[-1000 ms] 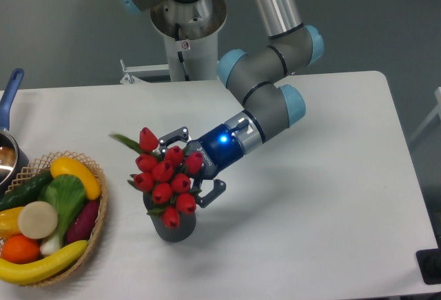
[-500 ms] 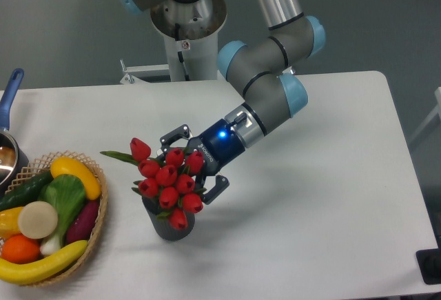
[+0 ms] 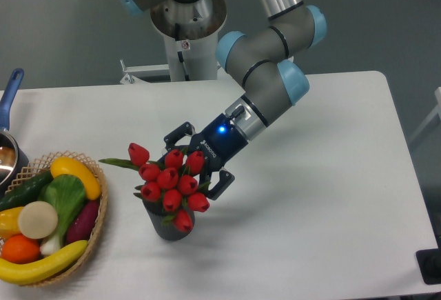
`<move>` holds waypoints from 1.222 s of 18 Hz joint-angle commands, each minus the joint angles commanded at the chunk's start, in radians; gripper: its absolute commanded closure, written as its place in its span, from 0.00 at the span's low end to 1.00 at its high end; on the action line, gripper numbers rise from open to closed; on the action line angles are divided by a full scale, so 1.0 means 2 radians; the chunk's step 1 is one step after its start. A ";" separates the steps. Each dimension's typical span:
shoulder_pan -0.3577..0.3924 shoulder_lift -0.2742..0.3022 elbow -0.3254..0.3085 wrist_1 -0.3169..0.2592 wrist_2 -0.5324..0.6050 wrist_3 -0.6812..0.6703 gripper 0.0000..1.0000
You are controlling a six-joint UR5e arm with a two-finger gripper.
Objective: Insert the flowers into the vase
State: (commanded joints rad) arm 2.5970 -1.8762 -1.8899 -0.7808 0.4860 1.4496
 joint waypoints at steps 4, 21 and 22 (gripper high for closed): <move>0.008 0.018 0.001 -0.001 0.026 -0.002 0.00; 0.140 0.199 0.000 -0.031 0.327 0.008 0.00; 0.140 0.199 0.005 -0.038 0.347 0.019 0.00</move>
State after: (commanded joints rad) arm 2.8762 -1.4772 -1.8792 -0.8558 1.1792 1.4877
